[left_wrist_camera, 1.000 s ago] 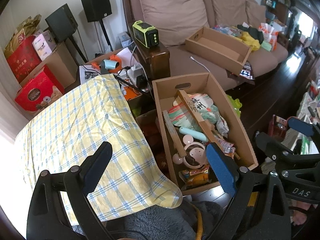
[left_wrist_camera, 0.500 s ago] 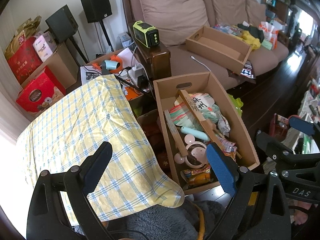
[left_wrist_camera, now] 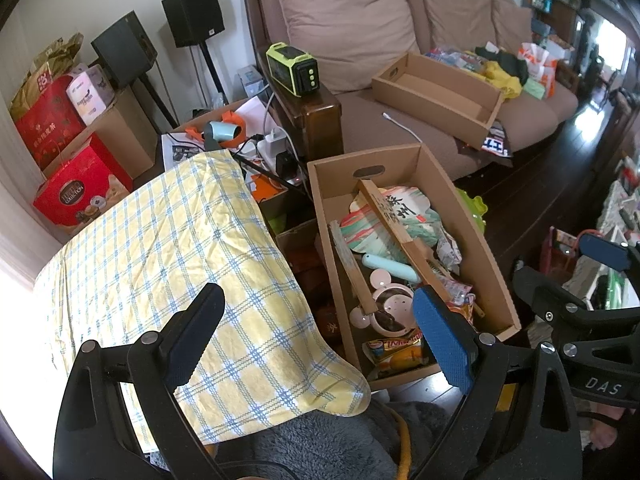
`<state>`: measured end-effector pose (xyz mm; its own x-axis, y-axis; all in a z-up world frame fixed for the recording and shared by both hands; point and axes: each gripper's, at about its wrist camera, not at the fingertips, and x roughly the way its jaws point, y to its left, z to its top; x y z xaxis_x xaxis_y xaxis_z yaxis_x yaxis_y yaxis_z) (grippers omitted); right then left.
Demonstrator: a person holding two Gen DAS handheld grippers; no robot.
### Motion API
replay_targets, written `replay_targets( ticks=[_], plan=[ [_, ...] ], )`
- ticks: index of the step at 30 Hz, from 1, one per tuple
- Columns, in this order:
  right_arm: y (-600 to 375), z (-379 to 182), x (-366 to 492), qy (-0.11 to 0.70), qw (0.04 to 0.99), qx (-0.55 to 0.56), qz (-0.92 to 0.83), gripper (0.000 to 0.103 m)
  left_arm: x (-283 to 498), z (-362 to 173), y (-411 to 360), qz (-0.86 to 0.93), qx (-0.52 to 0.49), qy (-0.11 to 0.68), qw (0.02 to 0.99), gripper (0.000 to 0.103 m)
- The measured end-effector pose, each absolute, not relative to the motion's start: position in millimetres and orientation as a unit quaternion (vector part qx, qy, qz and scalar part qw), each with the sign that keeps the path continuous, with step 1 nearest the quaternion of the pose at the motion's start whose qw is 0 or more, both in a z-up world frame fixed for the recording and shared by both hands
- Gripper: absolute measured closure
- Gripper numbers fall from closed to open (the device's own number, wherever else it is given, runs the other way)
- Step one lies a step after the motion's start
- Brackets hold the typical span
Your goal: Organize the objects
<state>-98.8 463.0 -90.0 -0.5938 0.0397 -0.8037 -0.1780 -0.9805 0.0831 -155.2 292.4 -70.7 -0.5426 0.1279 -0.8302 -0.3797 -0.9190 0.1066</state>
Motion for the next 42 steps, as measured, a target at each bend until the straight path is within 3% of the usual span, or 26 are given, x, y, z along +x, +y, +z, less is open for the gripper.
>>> replay_targets(
  ticks=[42],
  plan=[
    [462.5, -94.0, -96.9, 0.074, 0.059, -0.45, 0.888, 0.003, -155.4, -68.7, 288.5, 0.867, -0.459, 0.135, 0.138, 0.009]
  ],
)
